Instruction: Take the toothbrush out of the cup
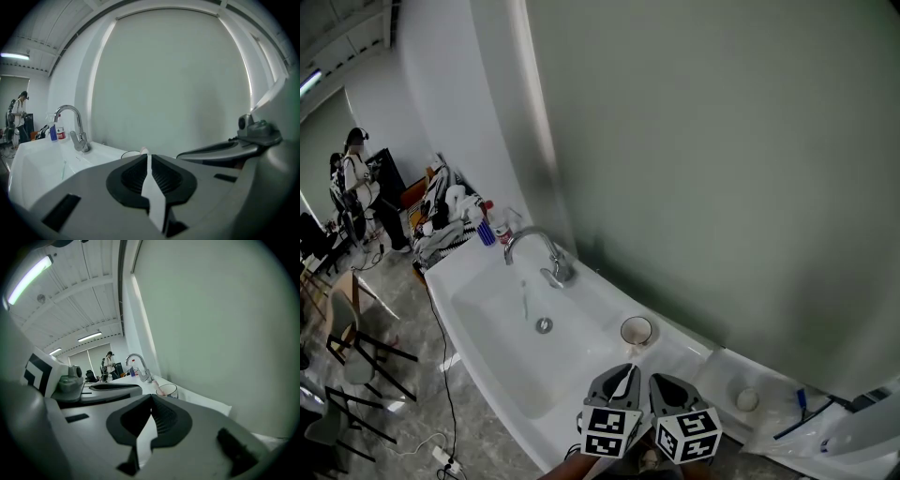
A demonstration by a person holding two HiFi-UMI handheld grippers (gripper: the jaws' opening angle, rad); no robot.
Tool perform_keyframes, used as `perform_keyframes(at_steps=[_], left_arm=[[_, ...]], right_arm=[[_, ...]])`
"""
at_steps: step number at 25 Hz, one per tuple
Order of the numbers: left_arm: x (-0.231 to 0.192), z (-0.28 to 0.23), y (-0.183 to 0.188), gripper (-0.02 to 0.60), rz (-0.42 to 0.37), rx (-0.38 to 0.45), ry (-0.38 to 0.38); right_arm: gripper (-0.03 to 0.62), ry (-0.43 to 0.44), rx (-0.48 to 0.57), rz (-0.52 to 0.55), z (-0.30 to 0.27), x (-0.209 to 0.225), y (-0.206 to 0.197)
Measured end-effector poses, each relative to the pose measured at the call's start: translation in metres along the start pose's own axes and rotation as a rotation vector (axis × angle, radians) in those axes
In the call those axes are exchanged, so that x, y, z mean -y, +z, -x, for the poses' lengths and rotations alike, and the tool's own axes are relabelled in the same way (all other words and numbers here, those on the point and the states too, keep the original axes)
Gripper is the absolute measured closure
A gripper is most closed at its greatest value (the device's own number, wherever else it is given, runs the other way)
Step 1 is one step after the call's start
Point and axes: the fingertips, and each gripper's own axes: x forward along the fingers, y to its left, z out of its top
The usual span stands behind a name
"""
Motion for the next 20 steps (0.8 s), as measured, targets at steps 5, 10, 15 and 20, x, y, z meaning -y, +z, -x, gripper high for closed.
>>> perform_keyframes(at_steps=[5, 10, 15, 20], left_arm=[[-0.002, -0.016, -0.005, 0.512, -0.001, -0.018, 0.014], [-0.003, -0.03, -0.01, 0.474, 0.011, -0.02, 0.029], [-0.003, -0.043, -0.007, 0.457, 0.01, -0.012, 0.049], [-0.007, -0.054, -0.01, 0.443, 0.021, -0.008, 0.072]], right_arm=[[0.583, 0.015, -0.001, 0.003, -0.01, 0.012, 0.0], [0.583, 0.025, -0.008, 0.008, -0.014, 0.024, -0.001], [0.583, 0.03, -0.008, 0.023, -0.018, 0.036, 0.003], [0.583, 0.041, -0.016, 0.031, -0.022, 0.044, 0.001]])
